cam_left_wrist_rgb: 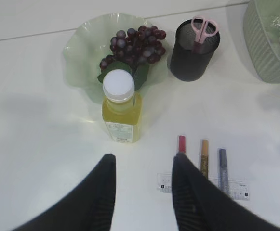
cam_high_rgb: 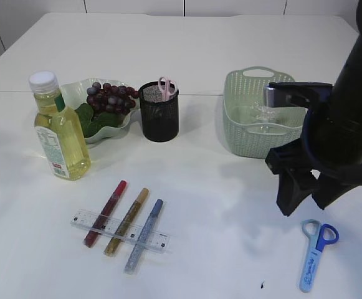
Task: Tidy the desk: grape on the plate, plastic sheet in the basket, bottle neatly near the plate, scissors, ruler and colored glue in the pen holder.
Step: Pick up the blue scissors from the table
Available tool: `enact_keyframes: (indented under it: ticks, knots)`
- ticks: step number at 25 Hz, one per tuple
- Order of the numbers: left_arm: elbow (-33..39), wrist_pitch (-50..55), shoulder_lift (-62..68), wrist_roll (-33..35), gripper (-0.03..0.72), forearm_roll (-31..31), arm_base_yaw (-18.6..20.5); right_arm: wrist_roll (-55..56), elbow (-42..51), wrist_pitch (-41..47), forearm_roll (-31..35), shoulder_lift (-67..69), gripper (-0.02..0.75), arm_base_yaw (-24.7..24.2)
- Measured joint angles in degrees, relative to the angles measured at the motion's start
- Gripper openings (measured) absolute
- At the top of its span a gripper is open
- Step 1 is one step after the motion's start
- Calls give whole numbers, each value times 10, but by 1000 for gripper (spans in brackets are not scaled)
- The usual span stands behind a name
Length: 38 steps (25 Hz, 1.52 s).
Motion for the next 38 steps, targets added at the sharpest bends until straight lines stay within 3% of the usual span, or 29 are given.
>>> enact_keyframes:
  ticks: [5, 8, 13, 21, 30, 38]
  knots:
    - [156, -91, -136, -1, 290, 1, 0, 50, 22, -52, 0, -1, 469, 0]
    - [191, -98, -192, -1, 290, 2, -1, 99, 69, -87, 0, -17, 469, 0]
    - [196, -64, -221, -1, 290, 17, -1, 183, 145, -130, -14, -62, 469, 0]
    - [197, 5, -221, -1, 290, 24, -1, 301, 169, -158, -78, -73, 469, 0]
    - [197, 34, -225, 4, 289, 26, -1, 417, 169, -193, -81, -57, 469, 0]
    - [197, 48, -243, 9, 289, 27, -1, 432, 169, -163, -62, -27, 469, 0]
